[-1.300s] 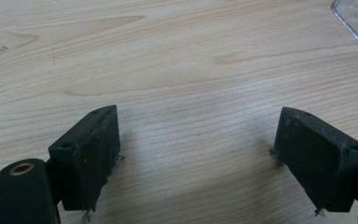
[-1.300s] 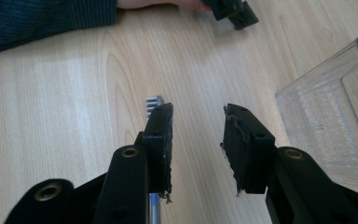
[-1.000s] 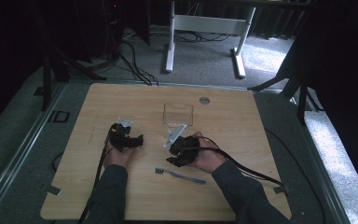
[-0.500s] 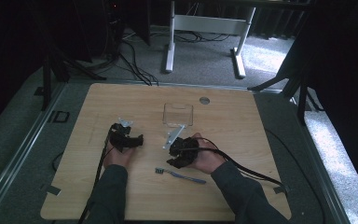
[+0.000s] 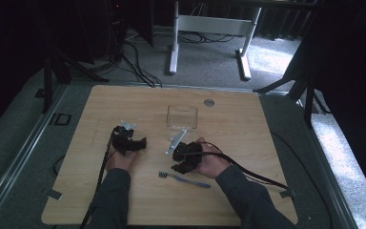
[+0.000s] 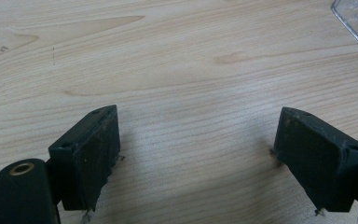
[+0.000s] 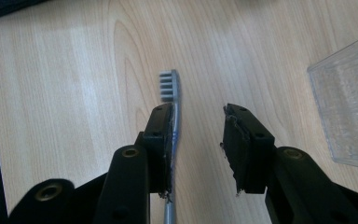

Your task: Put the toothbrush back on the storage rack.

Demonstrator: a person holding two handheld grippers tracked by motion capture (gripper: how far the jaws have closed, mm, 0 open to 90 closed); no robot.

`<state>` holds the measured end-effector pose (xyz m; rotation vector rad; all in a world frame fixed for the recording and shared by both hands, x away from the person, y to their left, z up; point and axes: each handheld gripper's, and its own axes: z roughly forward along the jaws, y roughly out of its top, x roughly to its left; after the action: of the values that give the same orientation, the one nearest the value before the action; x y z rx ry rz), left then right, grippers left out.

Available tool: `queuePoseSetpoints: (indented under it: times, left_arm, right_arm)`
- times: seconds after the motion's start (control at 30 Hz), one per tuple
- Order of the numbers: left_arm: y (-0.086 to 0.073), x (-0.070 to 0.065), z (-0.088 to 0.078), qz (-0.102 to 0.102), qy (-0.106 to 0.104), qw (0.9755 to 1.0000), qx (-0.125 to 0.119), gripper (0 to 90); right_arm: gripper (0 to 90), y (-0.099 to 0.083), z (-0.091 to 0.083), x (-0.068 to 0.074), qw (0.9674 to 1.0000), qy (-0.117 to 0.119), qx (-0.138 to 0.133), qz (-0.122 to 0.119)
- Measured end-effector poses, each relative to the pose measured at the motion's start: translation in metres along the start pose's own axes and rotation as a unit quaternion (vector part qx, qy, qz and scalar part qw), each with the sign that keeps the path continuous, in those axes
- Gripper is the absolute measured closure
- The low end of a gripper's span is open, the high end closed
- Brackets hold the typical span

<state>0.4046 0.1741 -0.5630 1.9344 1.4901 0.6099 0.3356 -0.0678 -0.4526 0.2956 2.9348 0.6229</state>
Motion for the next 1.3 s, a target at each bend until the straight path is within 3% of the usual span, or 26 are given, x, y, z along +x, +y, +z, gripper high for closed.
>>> queuePoseSetpoints:
  times: [1.3]
  left_arm:
    - [0.000,0.000,0.000,0.000,0.000,1.0000,0.000,14.5]
  right_arm:
    - [63.6,-0.003,0.014,0.001,0.9981,0.016,0.060,0.005]
